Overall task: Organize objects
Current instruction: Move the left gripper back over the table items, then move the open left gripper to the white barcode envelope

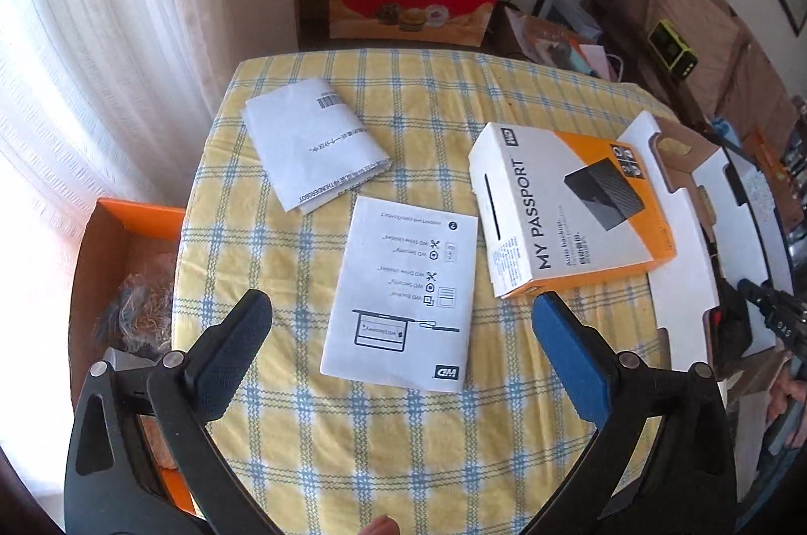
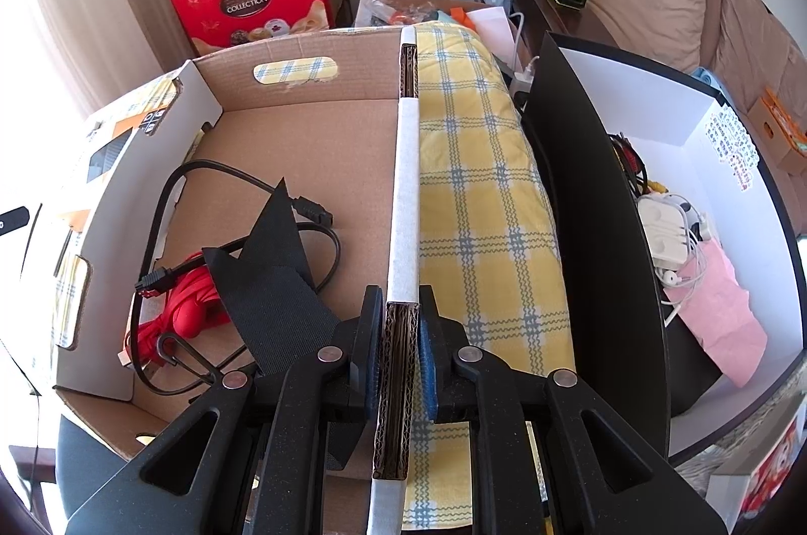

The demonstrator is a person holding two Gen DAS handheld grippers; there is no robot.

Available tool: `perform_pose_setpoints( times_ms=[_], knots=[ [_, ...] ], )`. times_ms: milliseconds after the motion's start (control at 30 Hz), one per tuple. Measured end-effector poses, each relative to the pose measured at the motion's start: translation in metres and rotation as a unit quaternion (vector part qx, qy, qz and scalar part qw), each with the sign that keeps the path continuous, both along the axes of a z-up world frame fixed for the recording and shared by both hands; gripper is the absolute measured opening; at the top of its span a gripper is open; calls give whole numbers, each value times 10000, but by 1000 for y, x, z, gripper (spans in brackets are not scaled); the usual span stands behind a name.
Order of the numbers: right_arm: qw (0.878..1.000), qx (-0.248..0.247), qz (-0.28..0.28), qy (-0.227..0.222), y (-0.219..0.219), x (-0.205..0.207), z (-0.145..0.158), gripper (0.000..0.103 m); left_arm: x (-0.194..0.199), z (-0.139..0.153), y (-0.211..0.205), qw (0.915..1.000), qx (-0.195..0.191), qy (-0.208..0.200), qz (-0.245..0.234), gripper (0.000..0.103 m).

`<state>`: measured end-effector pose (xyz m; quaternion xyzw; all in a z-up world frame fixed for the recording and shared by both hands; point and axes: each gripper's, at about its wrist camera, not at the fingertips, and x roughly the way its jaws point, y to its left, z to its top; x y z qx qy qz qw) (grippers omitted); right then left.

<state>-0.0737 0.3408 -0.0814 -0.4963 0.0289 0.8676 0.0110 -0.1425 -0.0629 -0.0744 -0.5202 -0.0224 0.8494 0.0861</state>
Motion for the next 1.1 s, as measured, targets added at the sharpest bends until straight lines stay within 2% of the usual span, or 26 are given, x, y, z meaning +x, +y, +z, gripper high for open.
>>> perform_pose_setpoints(
  times_ms=[200, 733, 800, 933, 967, 1100],
  knots=[
    [10000, 18, -1, -26, -1, -1, -1, 13, -3, -19, -6, 9998, 108, -168, 8, 103],
    [10000, 34, 12, -88, -3, -2, -4, 13, -1, -46, 18, 9991, -139, -373, -164, 103],
    [10000, 39, 13, -88, -3, -2, -3, 13, 1, -46, 18, 9992, -173, -328, -168, 101],
    [10000, 39, 6, -86, -3, -2, -3, 13, 2, -44, 16, 9990, -331, -244, -145, 79],
    [10000, 38, 8, -86, -3, -2, -4, 14, 3, -43, 15, 9991, -340, -227, -142, 76],
    [10000, 43, 7, -84, -3, -2, -4, 14, 4, -41, 11, 9994, -257, -211, -108, 75]
  ],
)
